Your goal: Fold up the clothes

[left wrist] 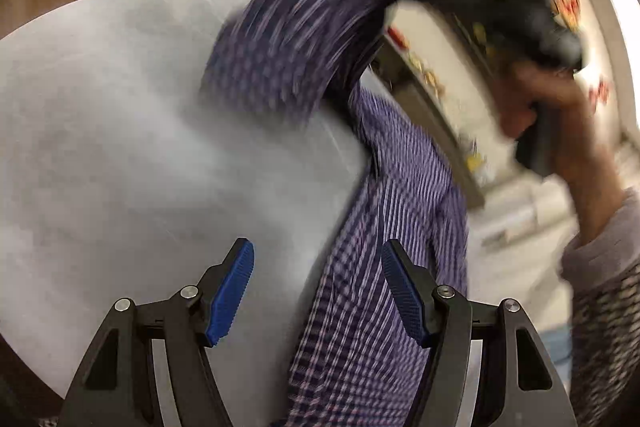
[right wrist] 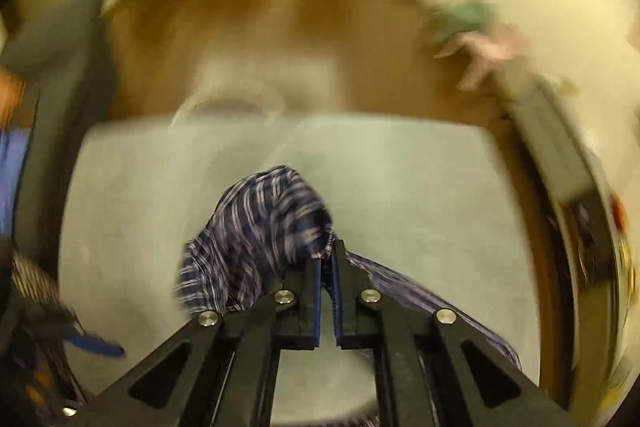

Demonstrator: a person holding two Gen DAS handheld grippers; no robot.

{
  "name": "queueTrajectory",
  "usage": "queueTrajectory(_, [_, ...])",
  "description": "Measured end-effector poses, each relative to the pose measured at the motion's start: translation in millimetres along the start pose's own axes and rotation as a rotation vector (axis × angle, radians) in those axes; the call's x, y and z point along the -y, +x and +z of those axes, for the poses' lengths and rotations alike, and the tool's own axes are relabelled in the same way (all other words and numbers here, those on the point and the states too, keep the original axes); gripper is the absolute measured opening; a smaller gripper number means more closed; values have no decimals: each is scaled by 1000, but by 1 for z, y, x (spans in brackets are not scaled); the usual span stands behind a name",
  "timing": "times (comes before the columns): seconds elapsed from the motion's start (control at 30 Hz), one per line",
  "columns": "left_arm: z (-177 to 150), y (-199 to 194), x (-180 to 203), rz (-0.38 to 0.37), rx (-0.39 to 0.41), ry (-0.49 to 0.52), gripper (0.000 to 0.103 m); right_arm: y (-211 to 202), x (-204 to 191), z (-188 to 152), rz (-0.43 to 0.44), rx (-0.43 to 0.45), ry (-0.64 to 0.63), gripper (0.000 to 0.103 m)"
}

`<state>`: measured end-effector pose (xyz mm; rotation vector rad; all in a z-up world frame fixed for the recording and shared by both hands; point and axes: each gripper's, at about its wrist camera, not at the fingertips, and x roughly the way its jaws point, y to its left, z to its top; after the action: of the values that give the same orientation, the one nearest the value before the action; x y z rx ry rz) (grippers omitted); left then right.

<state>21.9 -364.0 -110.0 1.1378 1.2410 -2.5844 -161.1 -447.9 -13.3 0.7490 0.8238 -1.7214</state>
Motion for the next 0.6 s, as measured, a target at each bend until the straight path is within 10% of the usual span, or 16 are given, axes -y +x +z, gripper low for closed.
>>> queueTrajectory(0.27, [-35, 39, 60, 150, -108, 314, 61, -145, 153, -102, -204, 164, 672, 5])
queueTrajectory(0.37, [-44, 36, 74, 224, -95, 387, 5, -160, 174, -139, -193, 171, 798, 5])
queueTrajectory(0.6, [-82, 28, 145, 163, -1, 686, 0, -240, 208, -231, -195, 405, 1077, 5])
